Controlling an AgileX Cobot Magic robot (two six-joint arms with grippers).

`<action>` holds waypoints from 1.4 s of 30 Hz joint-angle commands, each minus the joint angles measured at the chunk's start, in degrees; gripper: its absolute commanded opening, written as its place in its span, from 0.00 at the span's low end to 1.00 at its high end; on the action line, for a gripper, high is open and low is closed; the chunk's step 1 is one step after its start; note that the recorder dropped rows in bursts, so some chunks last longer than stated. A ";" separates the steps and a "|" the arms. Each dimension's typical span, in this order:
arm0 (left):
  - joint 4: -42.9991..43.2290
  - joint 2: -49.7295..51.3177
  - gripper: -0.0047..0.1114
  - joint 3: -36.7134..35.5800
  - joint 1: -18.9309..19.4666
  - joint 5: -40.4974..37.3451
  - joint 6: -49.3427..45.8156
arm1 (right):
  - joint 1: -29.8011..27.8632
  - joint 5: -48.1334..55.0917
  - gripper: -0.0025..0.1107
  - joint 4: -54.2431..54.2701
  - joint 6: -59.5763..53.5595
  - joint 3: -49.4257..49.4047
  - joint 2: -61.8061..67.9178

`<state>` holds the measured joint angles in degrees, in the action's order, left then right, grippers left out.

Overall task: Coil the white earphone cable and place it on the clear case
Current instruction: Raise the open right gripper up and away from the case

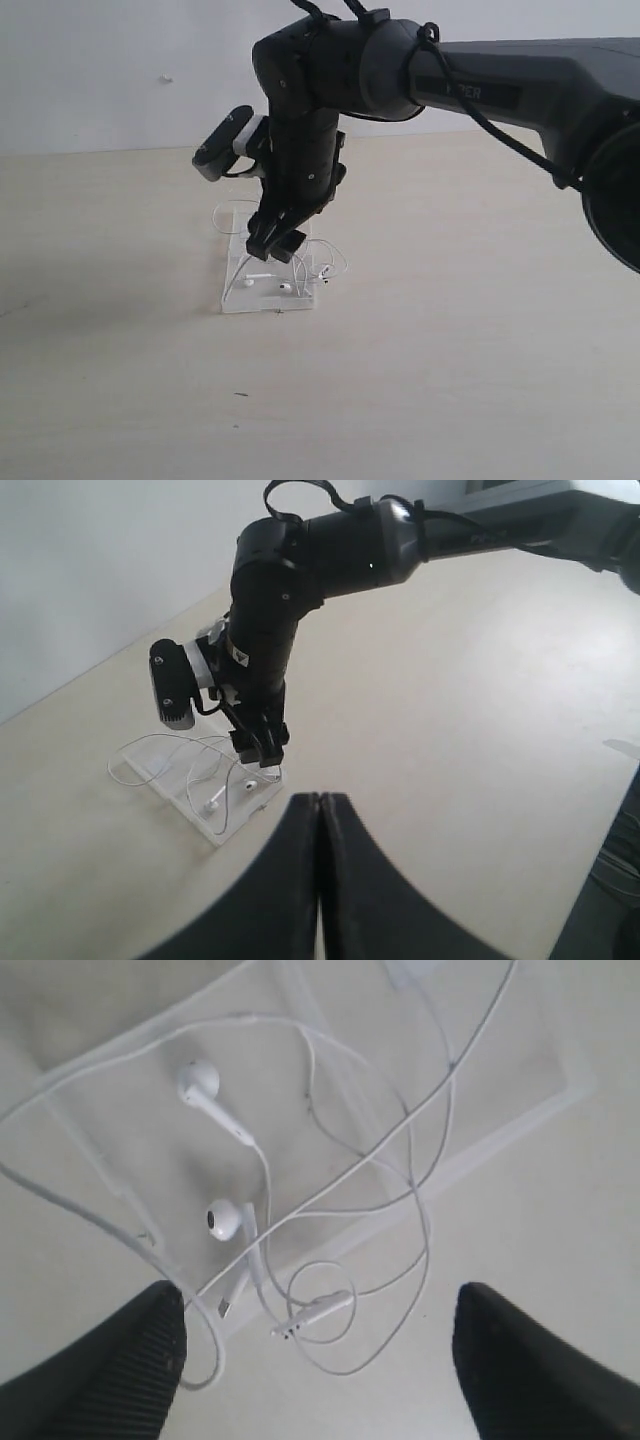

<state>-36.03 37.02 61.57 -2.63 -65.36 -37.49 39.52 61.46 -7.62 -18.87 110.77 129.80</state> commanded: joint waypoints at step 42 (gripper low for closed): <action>-0.52 -0.35 0.04 -0.27 -0.34 -2.49 0.12 | -0.19 8.50 0.64 10.75 3.01 1.64 -6.09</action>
<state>-36.03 37.02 61.57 -2.63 -67.55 -37.49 39.52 69.83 2.93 -15.88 111.97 124.93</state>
